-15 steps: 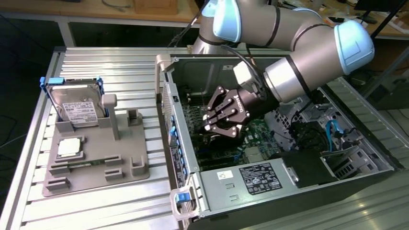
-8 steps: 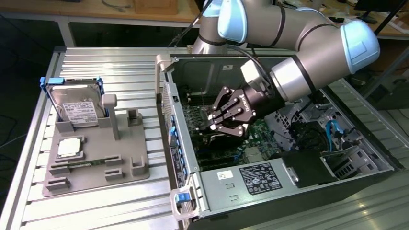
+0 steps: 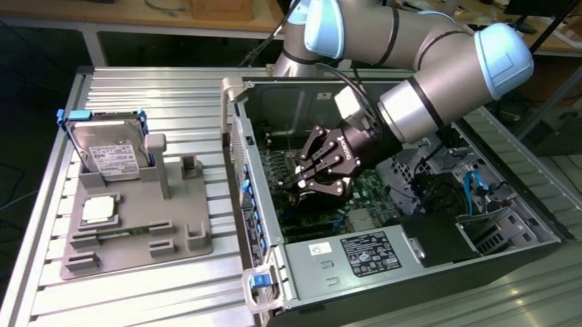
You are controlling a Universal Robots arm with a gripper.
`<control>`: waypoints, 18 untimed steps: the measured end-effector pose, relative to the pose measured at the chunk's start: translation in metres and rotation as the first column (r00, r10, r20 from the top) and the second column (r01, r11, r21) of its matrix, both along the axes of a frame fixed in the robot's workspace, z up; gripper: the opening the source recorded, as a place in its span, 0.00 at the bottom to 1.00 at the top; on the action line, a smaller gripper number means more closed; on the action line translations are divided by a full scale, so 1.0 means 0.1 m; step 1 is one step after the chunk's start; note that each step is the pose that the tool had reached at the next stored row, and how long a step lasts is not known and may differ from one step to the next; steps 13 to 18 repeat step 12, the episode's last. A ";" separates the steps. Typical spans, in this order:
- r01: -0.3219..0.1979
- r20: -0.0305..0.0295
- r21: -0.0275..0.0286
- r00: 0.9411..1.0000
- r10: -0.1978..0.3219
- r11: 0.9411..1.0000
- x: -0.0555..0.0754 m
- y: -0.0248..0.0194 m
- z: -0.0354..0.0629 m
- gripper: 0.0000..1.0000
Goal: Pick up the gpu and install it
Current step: 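Press down on the gpu until it lock into place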
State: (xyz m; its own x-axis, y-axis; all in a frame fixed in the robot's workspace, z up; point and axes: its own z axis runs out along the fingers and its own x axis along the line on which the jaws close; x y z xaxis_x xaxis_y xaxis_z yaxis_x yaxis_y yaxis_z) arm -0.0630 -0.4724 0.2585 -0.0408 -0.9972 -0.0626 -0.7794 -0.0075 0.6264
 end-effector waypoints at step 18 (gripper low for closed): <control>0.000 0.064 -0.005 0.998 0.000 1.000 -0.08 0.016 -0.008 0.11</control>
